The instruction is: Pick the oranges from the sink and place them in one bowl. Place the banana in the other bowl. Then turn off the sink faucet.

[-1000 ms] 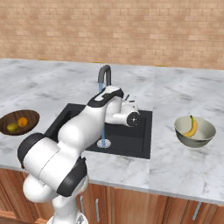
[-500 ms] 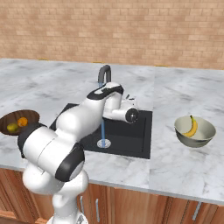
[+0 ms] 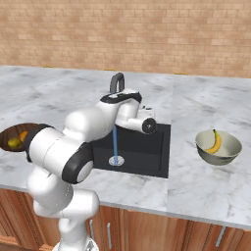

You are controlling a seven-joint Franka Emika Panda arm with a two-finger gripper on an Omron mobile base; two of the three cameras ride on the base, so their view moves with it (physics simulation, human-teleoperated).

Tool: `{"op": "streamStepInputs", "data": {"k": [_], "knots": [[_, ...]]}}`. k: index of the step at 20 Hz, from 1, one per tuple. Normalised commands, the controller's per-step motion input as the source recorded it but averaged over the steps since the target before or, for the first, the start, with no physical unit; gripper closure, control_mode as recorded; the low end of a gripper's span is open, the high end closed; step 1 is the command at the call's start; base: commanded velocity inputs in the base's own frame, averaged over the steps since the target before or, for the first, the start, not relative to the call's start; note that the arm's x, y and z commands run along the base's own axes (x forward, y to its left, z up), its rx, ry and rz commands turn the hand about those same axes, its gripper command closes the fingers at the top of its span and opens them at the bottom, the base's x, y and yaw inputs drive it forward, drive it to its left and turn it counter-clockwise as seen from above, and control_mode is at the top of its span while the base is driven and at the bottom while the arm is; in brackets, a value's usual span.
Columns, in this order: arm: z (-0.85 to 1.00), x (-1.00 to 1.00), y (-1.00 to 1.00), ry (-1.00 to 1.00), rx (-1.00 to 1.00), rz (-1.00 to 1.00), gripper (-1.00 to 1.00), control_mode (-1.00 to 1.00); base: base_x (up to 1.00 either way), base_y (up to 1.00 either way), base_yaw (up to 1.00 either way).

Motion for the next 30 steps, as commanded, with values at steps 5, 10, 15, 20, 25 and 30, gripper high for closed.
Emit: {"op": "streamStepInputs", "data": {"k": [5,10,15,20,25,30], "knots": [[-0.24,0.21,-0.03,0.0,0.0,0.0,-1.0,-1.0,0.0,0.0,0.0],[-0.17,0.29,-0.03,0.0,0.01,0.0,-1.0,-1.0,0.0,0.0,0.0],[-0.04,0.35,-0.15,0.0,0.02,0.0,-1.0,-1.0,0.0,0.0,0.0],[-0.07,0.42,-0.19,0.0,0.03,0.0,-1.0,-1.0,0.0,0.0,0.0],[-0.18,0.42,-0.01,0.0,0.03,0.0,-1.0,-1.0,0.0,0.0,0.0],[-0.26,0.41,0.0,0.01,0.02,0.0,-1.0,-1.0,0.0,0.0,0.0]]}}
